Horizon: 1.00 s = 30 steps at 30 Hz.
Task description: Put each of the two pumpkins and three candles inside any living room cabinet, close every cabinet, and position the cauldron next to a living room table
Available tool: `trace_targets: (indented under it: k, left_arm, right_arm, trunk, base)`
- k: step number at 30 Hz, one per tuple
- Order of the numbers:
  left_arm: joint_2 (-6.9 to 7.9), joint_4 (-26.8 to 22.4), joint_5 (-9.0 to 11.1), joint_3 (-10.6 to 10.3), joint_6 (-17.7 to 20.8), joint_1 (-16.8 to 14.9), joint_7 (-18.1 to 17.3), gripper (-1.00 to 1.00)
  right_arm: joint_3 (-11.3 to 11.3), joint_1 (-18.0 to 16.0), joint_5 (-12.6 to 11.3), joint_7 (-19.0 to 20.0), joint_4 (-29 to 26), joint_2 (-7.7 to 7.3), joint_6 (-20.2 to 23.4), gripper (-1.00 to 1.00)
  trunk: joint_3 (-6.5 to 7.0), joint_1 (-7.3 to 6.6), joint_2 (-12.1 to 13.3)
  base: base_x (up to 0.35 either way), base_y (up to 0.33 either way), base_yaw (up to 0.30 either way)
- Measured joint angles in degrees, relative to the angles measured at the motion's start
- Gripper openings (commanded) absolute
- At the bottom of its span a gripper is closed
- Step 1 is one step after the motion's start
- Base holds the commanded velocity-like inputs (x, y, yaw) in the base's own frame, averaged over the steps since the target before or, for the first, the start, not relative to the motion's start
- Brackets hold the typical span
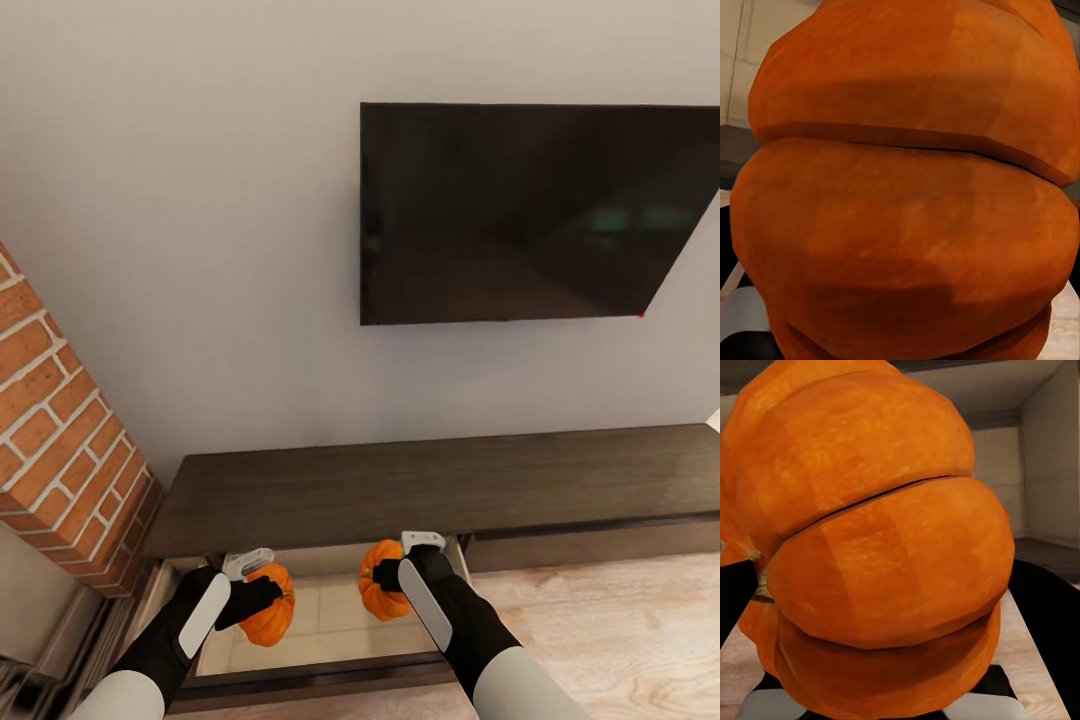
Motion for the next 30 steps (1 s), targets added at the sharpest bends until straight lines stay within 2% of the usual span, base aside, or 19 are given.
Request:
trace_targets:
  k: [30]
  left_arm:
    - [-0.02, 0.0, 0.1, 0.0, 0.1, 0.0, -0.3, -1.0]
  right_arm:
    - [-0.1, 0.0, 0.1, 0.7, 1.5, 0.0, -0.4, -1.0]
  trunk:
    - [-5.39, 6.59, -12.0]
  base:
    - [0.0, 0.0, 0.0]
